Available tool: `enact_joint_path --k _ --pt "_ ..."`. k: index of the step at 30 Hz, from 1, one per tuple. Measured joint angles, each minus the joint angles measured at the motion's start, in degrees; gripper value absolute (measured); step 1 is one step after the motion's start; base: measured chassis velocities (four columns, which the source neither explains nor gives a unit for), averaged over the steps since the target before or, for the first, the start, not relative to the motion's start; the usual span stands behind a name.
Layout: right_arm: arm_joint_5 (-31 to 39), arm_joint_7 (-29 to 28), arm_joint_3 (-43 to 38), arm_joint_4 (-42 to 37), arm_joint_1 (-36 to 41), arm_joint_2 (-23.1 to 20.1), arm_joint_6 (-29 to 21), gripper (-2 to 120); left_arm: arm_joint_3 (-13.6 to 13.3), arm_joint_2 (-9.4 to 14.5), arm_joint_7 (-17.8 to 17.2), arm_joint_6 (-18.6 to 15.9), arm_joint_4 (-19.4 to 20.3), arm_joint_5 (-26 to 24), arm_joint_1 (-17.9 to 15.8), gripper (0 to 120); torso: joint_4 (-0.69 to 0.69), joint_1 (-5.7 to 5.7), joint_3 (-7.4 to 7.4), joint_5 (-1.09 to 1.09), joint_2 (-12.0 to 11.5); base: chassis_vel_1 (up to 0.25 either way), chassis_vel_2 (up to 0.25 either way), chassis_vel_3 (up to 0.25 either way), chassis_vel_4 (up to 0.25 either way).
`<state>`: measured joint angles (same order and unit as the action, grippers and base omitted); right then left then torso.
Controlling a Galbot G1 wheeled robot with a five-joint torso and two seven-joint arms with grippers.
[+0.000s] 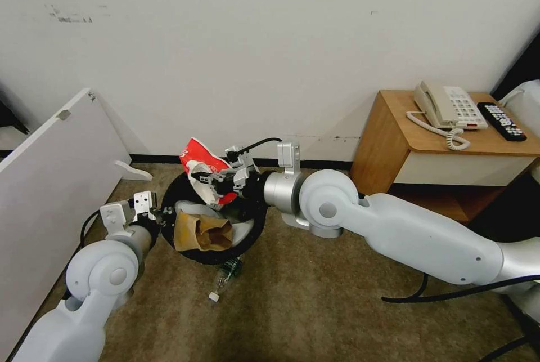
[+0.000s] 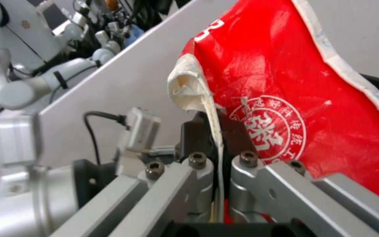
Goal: Pick up the trash bin and place the garbage on the floor into it.
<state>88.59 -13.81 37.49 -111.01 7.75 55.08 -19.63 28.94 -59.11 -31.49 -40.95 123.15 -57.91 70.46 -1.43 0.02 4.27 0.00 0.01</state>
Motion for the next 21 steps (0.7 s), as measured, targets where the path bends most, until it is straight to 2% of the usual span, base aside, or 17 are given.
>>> enact_joint_path --k 10,21 --pt "-3.5 1.9 1.2 1.6 1.4 -0.1 -0.8 0 -0.6 0.2 0.1 -0.2 1.4 -0.8 -0.2 1 0.00 0.00 0.00 0.00 0.0 0.000 0.000 0.000 0.000" --pt "-4.5 2.4 3.5 3.4 1.4 1.9 -1.5 0 -1.0 -0.2 -0.1 -0.2 1.1 -1.3 -1.1 1 0.00 0.00 0.00 0.00 0.0 0.000 0.000 0.000 0.000"
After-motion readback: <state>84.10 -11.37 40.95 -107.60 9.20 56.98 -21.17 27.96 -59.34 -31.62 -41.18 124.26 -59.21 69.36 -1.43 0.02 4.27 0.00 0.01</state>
